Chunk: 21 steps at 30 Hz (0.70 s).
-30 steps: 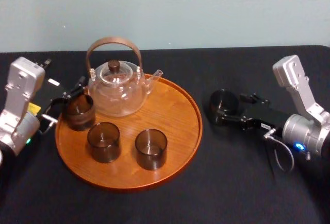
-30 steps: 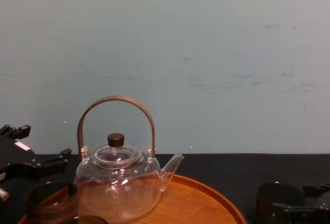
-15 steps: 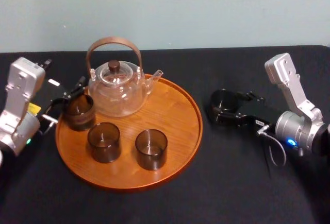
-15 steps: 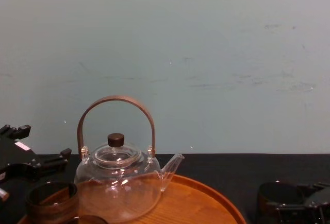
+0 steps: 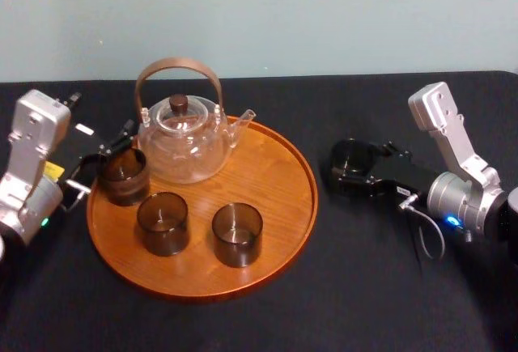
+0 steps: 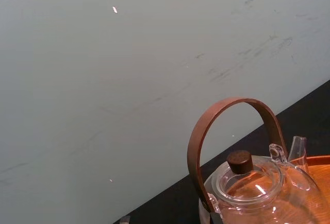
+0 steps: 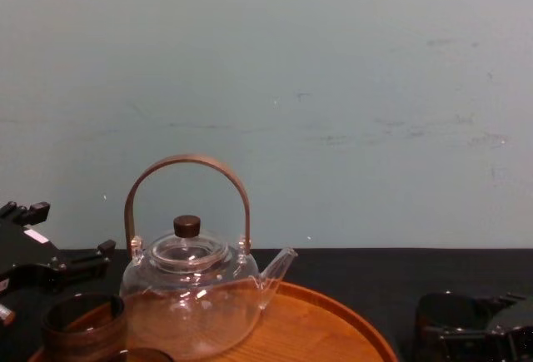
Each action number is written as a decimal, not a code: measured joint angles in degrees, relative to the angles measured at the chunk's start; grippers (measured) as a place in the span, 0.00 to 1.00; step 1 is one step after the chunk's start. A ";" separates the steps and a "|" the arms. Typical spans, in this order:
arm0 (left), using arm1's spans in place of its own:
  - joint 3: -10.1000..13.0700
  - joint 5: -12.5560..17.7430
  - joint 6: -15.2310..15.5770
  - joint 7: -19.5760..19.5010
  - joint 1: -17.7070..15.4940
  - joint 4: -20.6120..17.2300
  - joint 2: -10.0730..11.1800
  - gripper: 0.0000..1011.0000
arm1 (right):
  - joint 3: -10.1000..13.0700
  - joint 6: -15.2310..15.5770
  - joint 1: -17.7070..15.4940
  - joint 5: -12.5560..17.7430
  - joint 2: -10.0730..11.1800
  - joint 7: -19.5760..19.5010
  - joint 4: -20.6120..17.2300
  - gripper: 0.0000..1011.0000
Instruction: Pick up the glass from the table and place it on the tray.
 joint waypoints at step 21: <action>0.00 0.00 0.00 0.00 0.00 0.00 0.00 0.99 | 0.18 0.04 -0.15 0.34 0.01 -0.04 -0.04 0.89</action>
